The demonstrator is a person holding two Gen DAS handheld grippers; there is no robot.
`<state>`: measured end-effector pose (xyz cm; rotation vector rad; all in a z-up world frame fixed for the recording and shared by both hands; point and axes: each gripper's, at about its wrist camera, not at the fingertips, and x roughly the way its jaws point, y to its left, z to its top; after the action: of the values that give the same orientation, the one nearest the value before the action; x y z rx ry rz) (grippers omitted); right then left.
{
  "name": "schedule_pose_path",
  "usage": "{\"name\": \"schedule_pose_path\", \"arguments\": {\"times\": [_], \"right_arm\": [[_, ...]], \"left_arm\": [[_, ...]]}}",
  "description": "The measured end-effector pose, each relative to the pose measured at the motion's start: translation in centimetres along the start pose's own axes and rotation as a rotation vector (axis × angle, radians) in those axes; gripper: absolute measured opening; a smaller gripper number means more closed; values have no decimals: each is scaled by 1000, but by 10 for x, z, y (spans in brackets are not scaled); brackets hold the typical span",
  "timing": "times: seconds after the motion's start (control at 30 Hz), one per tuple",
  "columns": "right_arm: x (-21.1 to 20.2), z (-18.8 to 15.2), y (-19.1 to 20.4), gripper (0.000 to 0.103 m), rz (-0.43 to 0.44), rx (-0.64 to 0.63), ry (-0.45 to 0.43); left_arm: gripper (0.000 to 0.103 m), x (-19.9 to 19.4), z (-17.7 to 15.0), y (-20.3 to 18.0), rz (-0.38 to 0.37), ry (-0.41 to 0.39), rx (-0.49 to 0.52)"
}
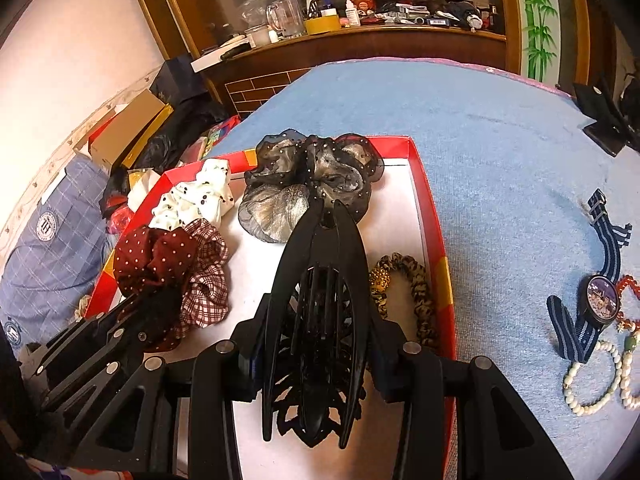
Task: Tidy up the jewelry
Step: 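Lower scrunchie into the box and open left tool while right tool releases claw clip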
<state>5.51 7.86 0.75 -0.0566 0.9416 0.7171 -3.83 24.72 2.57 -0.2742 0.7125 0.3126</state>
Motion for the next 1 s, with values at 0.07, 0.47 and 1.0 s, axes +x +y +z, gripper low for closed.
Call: {"name": "schedule_pose_path", "arguments": {"times": [0.07,0.47,1.0], "right_arm": [[0,-1,0,46,1,1,0],[-1,0,3,47,-9,-3,-4],[-1,0,3,47,-16,-10,-9]], "left_arm": [[15,0,0,0,2,-2,3],[16,-1,-1,-4,2,-12,20],[25,-5,-1,-10,-7,-21,32]]}}
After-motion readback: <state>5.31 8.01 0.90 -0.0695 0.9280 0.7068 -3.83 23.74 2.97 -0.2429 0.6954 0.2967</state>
